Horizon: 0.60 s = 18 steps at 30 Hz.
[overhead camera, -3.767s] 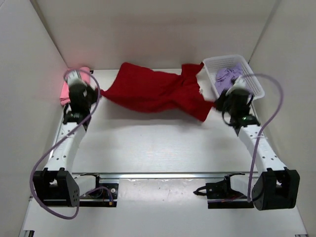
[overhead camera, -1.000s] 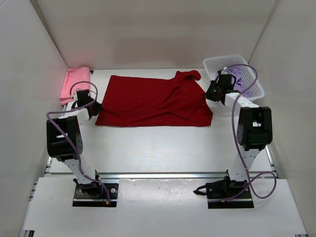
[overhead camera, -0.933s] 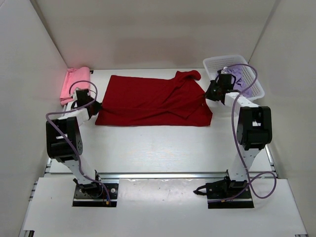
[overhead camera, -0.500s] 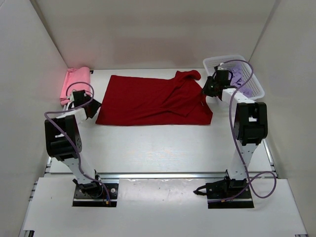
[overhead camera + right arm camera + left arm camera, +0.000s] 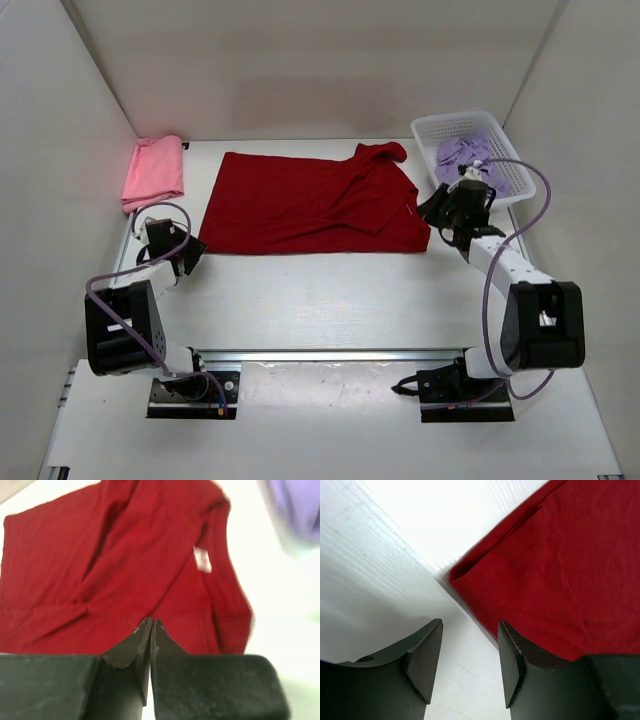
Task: Fold and stack the t-shirts
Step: Fold the flattened tshirt in 1/3 of the way
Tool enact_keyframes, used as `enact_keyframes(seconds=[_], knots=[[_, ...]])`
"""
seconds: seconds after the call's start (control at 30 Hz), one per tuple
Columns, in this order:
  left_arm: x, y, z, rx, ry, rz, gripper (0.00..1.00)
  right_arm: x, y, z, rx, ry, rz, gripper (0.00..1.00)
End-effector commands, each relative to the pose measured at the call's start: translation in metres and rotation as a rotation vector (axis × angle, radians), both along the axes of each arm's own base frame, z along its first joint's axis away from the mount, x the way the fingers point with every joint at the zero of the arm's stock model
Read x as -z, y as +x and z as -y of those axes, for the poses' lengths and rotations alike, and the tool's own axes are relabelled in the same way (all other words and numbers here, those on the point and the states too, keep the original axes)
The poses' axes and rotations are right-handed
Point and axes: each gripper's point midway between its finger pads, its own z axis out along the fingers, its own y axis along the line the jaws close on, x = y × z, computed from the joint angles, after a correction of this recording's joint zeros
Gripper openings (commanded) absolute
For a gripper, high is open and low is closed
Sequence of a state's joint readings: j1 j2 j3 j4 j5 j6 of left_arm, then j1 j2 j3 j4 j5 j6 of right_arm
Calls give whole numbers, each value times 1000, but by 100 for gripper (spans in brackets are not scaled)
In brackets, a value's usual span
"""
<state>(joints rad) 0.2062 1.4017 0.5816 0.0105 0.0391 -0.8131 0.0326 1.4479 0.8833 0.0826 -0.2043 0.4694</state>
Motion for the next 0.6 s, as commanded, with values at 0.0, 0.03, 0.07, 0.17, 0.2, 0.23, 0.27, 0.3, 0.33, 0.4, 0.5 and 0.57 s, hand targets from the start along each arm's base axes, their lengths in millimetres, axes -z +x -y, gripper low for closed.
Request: enact_keyframes(seconds=[0.0, 0.03, 0.07, 0.17, 0.2, 0.23, 0.27, 0.3, 0.33, 0.4, 0.5, 0.57], knots=[[-9, 13, 3, -5, -27, 44, 58, 10, -12, 4, 66, 65, 30, 1], [-4, 14, 1, -17, -46, 42, 57, 24, -22, 9, 83, 71, 0, 7], [0, 16, -1, -26, -66, 44, 58, 32, -29, 12, 87, 80, -20, 13], [3, 27, -3, -27, -72, 44, 61, 60, -49, 23, 125, 83, -83, 30], [5, 29, 0, -22, -73, 41, 62, 67, -55, 25, 129, 82, -98, 34], [3, 32, -2, -24, -70, 50, 62, 76, -59, 25, 126, 87, -126, 36], [3, 35, 0, -20, -74, 52, 62, 81, -59, 24, 126, 85, -137, 38], [2, 38, 1, -18, -73, 61, 59, 89, -59, 27, 135, 84, -159, 39], [4, 38, 2, -13, -70, 59, 52, 91, -60, 25, 129, 92, -171, 40], [9, 39, 2, -8, -77, 49, 44, 97, -56, 27, 133, 84, -182, 40], [11, 43, 7, 14, -90, 56, 24, 108, -48, 34, 143, 87, -186, 40], [12, 47, 7, 22, -98, 59, 14, 113, -40, 32, 112, 119, -207, 32]])
